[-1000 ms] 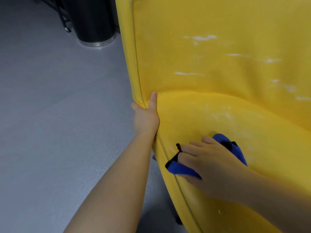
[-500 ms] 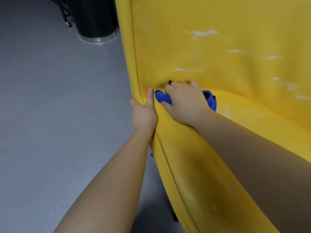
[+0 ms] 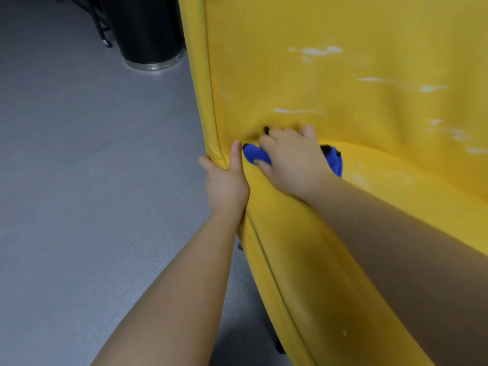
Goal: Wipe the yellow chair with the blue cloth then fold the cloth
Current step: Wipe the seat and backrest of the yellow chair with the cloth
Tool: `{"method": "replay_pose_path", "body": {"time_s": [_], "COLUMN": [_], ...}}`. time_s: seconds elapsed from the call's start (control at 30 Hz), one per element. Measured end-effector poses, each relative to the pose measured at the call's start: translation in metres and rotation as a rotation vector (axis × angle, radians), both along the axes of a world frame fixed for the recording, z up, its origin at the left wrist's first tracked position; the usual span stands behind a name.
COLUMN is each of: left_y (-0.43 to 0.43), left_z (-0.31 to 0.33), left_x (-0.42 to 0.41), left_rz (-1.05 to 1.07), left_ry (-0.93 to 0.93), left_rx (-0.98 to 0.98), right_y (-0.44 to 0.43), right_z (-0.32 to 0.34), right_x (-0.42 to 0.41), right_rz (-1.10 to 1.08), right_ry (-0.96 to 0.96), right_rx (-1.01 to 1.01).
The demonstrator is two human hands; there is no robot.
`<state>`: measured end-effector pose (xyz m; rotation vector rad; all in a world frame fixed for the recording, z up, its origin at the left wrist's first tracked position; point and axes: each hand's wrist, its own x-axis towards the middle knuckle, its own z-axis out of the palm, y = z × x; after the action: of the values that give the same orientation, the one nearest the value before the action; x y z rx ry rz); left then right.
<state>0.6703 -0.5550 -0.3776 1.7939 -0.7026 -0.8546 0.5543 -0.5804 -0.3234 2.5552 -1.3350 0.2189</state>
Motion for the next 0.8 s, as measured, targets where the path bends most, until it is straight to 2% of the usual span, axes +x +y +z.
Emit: {"method": "replay_pose_path", "body": {"time_s": [0.1, 0.23, 0.33, 0.5, 0.67, 0.8], "left_y": [0.0, 0.001, 0.001, 0.0, 0.001, -0.002], "left_z": [0.002, 0.004, 0.006, 0.002, -0.001, 0.0], "left_x": [0.0, -0.001, 0.001, -0.003, -0.002, -0.002], "left_rz": [-0.009, -0.021, -0.033, -0.041, -0.03, -0.026], "left_ry": [-0.009, -0.007, 0.011, 0.013, -0.018, -0.055], "left_rx": [0.014, 0.029, 0.024, 0.016, -0.021, 0.015], "right_y": [-0.017, 0.004, 0.036, 0.097, 0.023, -0.015], "right_z": [0.0, 0.001, 0.008, 0.003, 0.002, 0.002], "right_x": [0.007, 0.002, -0.006, -0.038, -0.014, 0.006], "right_rz": [-0.041, -0.001, 0.072, 0.239, 0.113, -0.006], "right_ry": [0.004, -0.083, -0.041, 0.02, 0.079, 0.093], "right_rx": [0.017, 0.034, 0.173, 0.166, -0.023, -0.02]}}
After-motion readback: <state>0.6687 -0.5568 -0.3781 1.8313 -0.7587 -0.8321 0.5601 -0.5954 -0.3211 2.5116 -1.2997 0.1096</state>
